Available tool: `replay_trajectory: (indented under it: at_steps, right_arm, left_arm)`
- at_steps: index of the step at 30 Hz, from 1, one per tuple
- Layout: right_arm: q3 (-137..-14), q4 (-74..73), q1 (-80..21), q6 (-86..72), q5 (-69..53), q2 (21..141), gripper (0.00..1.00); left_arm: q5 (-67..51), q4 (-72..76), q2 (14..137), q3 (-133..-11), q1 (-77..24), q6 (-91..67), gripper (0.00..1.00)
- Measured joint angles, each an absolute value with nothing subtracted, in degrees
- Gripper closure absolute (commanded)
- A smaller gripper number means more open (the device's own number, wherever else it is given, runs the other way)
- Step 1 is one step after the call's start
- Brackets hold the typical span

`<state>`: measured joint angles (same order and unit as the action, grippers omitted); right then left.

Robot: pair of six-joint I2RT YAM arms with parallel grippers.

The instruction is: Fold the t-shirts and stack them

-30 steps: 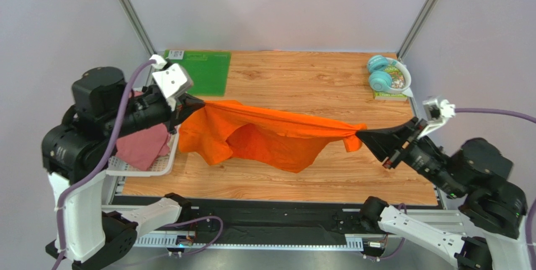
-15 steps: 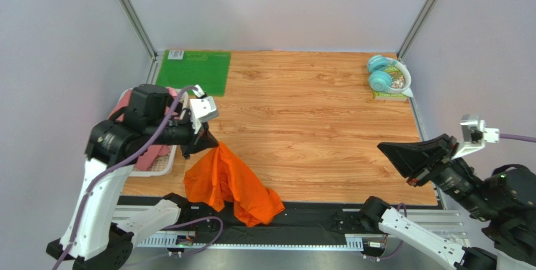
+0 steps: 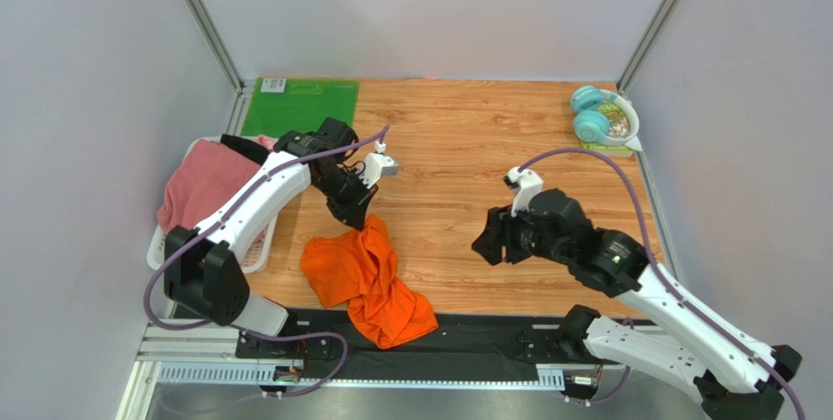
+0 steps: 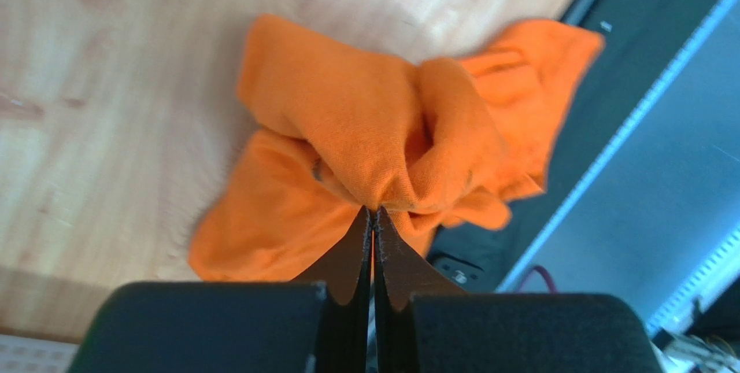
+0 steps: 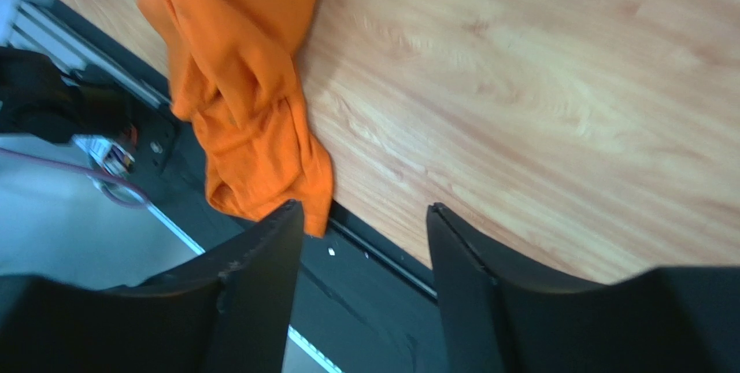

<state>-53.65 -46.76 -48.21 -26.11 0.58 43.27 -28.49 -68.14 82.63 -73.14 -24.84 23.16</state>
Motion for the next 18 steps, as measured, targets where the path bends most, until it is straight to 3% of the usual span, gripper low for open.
replay_trajectory:
  at_steps: [1,2,4,5,7,8,10,11,13,18]
  right_arm:
    - [-51.42,-45.89,-48.40,-26.52,-0.69,44.25,0.44]
    - [-49.58,-45.54,-48.75,-26.85,-1.63,44.75,0.56]
    - [-46.70,-44.58,-49.84,-27.40,-2.74,44.95,0.62]
    - [-45.39,-43.88,-50.61,-28.12,-3.57,44.93,0.57]
    - [-43.00,-41.91,-52.23,-29.36,-4.86,45.08,0.52]
    - [-42.02,-40.95,-53.04,-29.93,-5.43,45.36,0.53]
    - [-40.60,-39.05,-54.81,-30.65,-6.42,46.70,0.53]
    - [-40.14,-37.85,-55.79,-31.00,-6.76,48.16,0.55]
    - [-40.07,-35.48,-57.71,-31.64,-7.40,52.03,0.58]
    - [-40.07,-30.04,-59.57,-32.60,-8.51,60.49,0.63]
  left_arm:
    - [-27.77,-67.02,84.09,-73.41,-24.69,23.09,1.00]
    - [-26.46,-65.25,85.67,-73.87,-24.38,23.07,0.97]
    - [-24.53,-62.87,87.26,-74.94,-23.29,22.61,0.84]
    - [-23.29,-61.69,87.70,-75.64,-22.57,22.35,0.66]
    - [-19.59,-58.67,88.42,-77.19,-21.12,21.10,0.47]
    - [-17.30,-57.12,88.62,-77.76,-20.60,20.45,0.32]
    - [-12.67,-54.39,88.75,-78.26,-20.01,19.33,0.21]
    - [-10.70,-53.45,88.77,-78.28,-19.92,18.83,0.10]
    - [-8.58,-52.82,88.64,-78.26,-19.94,18.20,0.05]
    - [-12.60,-57.69,82.35,-75.55,-21.69,19.22,0.11]
